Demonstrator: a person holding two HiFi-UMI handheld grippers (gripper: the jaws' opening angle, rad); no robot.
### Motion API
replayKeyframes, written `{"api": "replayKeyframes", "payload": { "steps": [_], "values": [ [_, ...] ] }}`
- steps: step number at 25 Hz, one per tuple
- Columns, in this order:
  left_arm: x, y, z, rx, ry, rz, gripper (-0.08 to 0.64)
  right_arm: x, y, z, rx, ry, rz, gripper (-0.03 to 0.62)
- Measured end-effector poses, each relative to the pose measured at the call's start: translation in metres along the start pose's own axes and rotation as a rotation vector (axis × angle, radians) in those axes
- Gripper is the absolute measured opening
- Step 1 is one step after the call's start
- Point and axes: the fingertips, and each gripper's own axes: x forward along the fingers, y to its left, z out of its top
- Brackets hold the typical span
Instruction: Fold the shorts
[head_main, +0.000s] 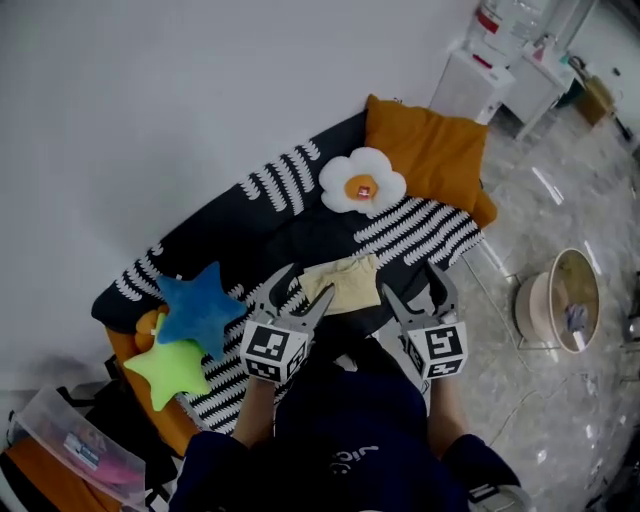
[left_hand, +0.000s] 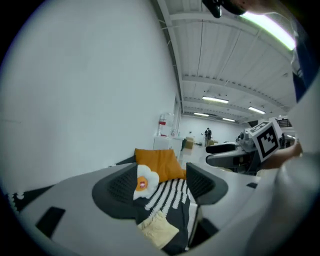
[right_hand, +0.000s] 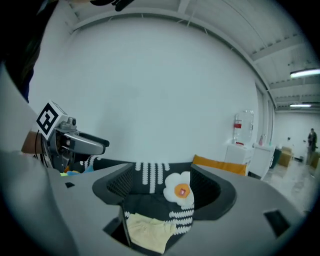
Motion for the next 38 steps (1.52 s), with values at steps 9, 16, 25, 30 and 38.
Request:
{"api": "replayKeyframes", "payload": {
  "steps": [9,16,25,30,38],
  "values": [
    [-0.037,0.002,0.114,0.025,-0.247,-0.014,0.238,-0.039,-0.003,0.122,-0.066,-0.281,-0.075,0.359],
    [-0.025,-0.003,0.123,-0.064,-0.259,-0.129,0.215,-0.03,0.0,0.128,-0.08,-0.256,-0.069,0.292],
    [-0.007,-0.015,0.124,-0.064,-0.299,-0.07,0.003,-0.041,-0.034,0.115,0.017,-0.267,-0.116,0.011],
    [-0.001,-0.02,0.124,-0.012,-0.307,-0.01,0.003,-0.038,-0.04,0.117,-0.035,-0.295,-0.125,0.008],
    [0.005,-0.022,0.124,0.122,-0.303,0.121,0.003,-0.029,-0.044,0.122,-0.126,-0.303,-0.093,0.008]
  ]
}}
